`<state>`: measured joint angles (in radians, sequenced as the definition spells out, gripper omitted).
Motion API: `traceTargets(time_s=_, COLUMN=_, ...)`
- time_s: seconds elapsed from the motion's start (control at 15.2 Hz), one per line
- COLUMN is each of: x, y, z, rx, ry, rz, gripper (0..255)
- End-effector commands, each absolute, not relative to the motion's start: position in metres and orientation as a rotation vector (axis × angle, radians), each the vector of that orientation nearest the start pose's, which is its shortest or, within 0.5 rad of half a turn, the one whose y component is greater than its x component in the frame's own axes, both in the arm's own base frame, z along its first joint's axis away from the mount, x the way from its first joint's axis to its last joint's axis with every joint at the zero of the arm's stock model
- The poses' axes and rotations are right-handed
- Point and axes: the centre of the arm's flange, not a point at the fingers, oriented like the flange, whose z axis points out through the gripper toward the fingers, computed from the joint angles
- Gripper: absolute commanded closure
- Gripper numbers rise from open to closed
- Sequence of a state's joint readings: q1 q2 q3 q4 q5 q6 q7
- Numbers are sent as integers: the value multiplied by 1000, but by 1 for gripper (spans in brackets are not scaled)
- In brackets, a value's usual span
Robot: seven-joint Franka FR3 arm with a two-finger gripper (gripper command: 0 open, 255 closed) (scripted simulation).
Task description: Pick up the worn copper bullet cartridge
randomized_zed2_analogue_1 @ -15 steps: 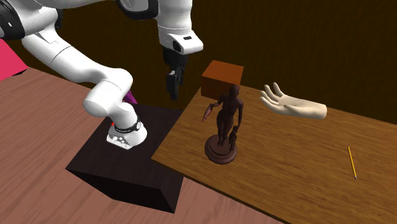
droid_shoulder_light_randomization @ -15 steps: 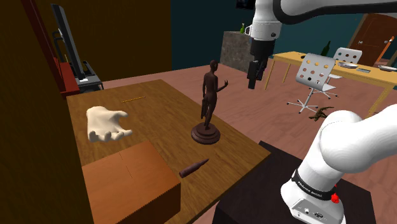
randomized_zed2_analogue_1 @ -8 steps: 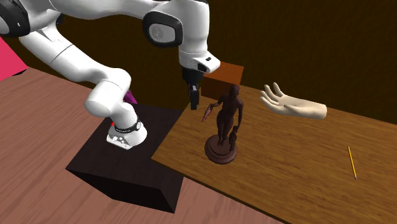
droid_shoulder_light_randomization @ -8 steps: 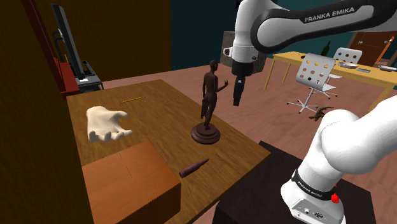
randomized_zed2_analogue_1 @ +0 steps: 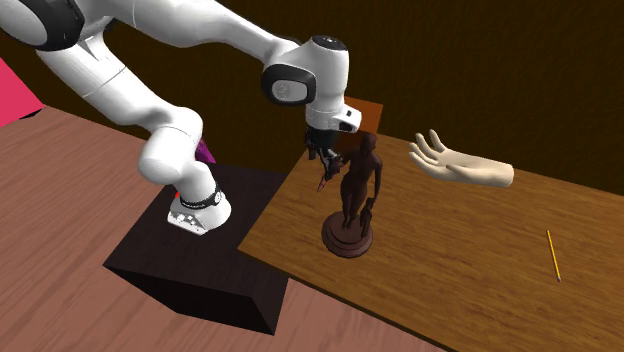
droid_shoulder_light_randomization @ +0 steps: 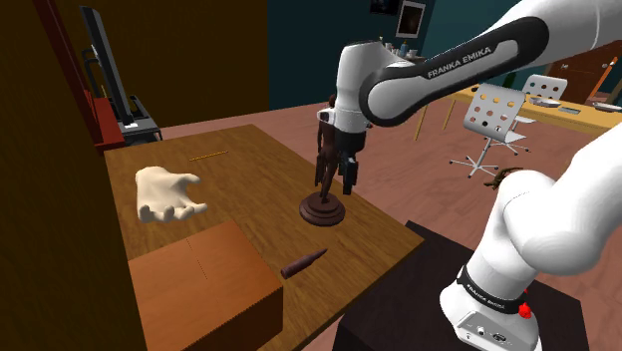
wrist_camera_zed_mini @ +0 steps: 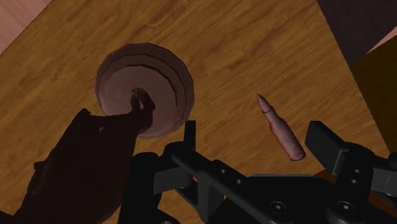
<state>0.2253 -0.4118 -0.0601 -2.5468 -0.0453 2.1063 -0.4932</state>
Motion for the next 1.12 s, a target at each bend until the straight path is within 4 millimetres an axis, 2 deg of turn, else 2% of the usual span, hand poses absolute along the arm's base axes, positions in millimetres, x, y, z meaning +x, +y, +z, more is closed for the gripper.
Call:
traceTargets(time_s=0.0, x=400, y=81, z=391, rx=-2909, ry=-1184, rz=40, gripper=0)
traceTargets(time_s=0.46, x=410, y=138, z=323, rx=-2678, ry=-1572, rz=23, gripper=0)
traceTargets(time_s=0.86, x=404, y=189, z=267, rx=-2439, ry=-1872, rz=9, gripper=0)
traceTargets(time_s=1.06, x=404, y=190, z=255, rx=-2433, ry=-1878, rz=9, gripper=0)
